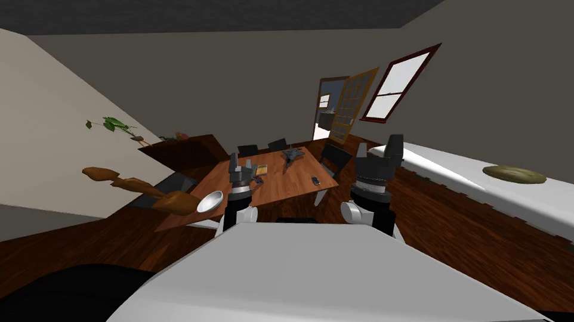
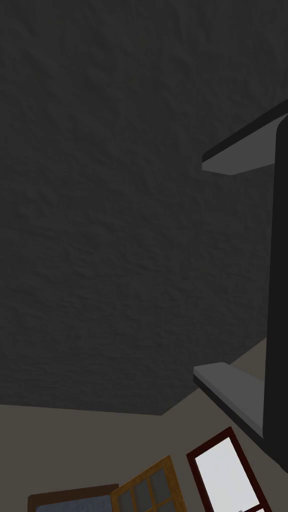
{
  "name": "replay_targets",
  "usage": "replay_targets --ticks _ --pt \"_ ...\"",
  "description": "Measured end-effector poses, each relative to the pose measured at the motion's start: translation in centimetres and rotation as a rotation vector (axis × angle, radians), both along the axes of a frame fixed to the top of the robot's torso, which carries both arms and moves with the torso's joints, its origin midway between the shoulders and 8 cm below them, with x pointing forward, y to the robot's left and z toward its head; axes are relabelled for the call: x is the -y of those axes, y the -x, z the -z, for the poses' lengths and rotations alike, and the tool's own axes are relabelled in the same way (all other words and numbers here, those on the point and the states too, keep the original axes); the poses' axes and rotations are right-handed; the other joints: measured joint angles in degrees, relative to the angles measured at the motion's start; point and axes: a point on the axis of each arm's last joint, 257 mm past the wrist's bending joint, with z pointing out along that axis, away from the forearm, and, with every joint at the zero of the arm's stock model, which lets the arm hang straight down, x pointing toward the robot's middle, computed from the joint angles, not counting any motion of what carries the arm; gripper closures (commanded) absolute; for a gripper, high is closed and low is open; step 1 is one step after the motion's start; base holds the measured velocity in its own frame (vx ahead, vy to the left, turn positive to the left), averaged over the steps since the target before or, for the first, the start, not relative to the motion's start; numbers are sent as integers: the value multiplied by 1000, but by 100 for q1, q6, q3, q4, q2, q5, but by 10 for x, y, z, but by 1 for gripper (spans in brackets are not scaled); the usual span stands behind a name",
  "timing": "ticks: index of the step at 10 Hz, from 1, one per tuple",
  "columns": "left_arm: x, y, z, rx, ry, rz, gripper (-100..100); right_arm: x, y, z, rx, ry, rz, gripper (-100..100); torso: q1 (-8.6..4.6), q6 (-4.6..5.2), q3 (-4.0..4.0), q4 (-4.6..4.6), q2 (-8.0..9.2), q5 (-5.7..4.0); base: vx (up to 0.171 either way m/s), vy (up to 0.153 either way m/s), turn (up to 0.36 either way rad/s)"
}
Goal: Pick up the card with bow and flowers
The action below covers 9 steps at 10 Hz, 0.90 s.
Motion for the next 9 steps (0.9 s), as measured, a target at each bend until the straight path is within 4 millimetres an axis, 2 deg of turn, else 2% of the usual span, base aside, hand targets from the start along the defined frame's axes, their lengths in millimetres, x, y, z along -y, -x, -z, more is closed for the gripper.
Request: replay_targets --ticks 3,9 --pt "-4 -17 25 -74 31 39 -100 0 0 0 0 0 0 0 35 1 10 4 18 8 -49 89 -155" --pt "-16 -54 96 -270 119 107 -100 0 0 0 0 0 0 0 36 -2 8 3 13 9 -44 93 -135"
